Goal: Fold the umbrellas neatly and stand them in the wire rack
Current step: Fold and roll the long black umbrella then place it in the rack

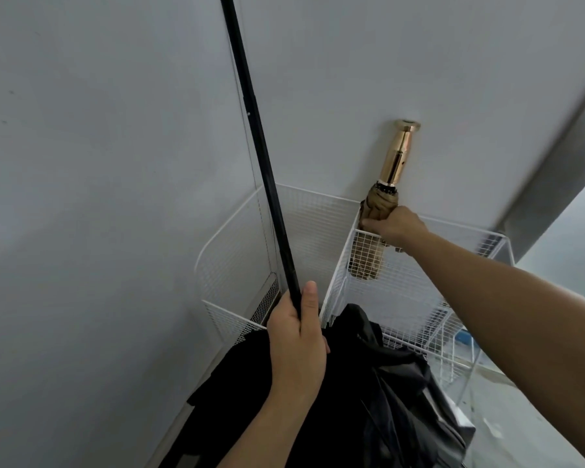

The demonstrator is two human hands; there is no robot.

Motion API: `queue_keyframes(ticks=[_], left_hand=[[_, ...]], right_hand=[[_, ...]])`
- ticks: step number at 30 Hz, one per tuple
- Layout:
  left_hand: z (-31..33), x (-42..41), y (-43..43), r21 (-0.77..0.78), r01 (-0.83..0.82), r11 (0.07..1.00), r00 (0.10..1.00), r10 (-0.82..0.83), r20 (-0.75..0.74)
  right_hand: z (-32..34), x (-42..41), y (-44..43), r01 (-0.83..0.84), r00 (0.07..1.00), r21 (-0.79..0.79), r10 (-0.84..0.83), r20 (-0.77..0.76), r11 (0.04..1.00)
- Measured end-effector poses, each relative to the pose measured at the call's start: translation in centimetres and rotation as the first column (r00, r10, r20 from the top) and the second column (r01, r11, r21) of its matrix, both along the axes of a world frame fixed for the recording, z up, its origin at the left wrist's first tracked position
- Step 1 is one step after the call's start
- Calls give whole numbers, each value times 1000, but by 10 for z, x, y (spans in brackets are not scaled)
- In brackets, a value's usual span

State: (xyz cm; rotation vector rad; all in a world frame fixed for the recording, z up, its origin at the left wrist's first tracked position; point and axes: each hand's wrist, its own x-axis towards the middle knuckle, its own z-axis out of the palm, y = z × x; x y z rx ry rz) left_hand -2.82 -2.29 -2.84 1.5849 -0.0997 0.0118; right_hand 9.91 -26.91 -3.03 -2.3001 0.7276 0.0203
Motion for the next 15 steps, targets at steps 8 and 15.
queue_keyframes(ticks=[8,15], left_hand=[[0,-3,-2,1,17,1000,1000,-17,15],[-2,2,-1,-5,7,1000,1000,-7,-5]], right_hand=[[-3,-3,-1,21,1000,-170,-21,3,985],[-3,-1,8,24,1000,-297,-24,3,955]])
